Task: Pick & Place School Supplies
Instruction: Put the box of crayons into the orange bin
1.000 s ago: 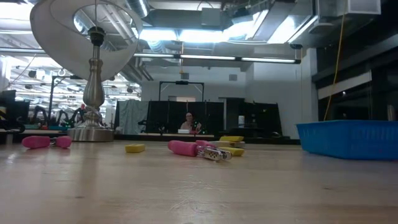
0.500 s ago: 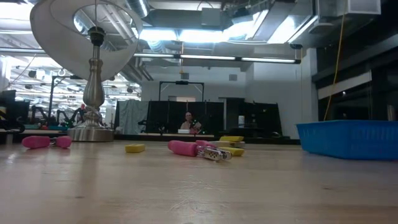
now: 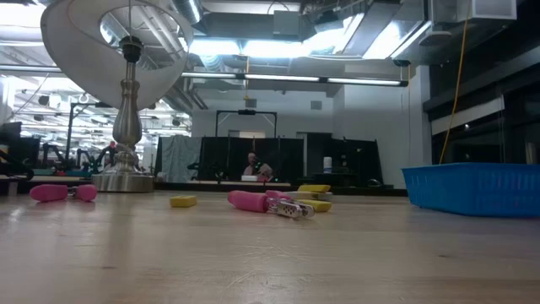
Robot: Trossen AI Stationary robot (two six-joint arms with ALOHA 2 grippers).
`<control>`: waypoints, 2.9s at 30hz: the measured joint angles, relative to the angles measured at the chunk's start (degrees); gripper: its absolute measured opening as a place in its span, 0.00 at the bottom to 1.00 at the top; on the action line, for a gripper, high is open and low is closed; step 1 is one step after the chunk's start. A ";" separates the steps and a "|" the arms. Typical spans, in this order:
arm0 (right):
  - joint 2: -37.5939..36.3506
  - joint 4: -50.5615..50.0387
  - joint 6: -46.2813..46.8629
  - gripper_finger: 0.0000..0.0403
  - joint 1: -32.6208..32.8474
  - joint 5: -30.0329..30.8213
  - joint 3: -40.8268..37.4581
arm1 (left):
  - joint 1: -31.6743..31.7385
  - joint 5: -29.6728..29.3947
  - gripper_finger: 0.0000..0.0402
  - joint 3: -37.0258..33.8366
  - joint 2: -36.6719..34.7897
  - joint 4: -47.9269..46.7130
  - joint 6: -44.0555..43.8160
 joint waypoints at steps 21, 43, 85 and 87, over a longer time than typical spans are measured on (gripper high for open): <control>-8.54 26.59 -57.67 0.58 -29.16 15.94 4.57 | 23.10 39.95 0.45 -12.22 0.10 6.87 9.69; -22.24 31.26 -57.83 0.58 -24.48 27.12 4.57 | 48.47 55.98 0.62 -53.51 4.88 88.96 51.68; -22.22 39.28 -56.11 0.58 -24.29 34.20 4.57 | 63.52 66.58 0.55 -54.64 21.14 90.96 39.94; -22.22 39.28 -55.96 0.58 -24.29 34.20 4.57 | 63.55 66.44 0.49 -54.66 21.18 90.92 39.54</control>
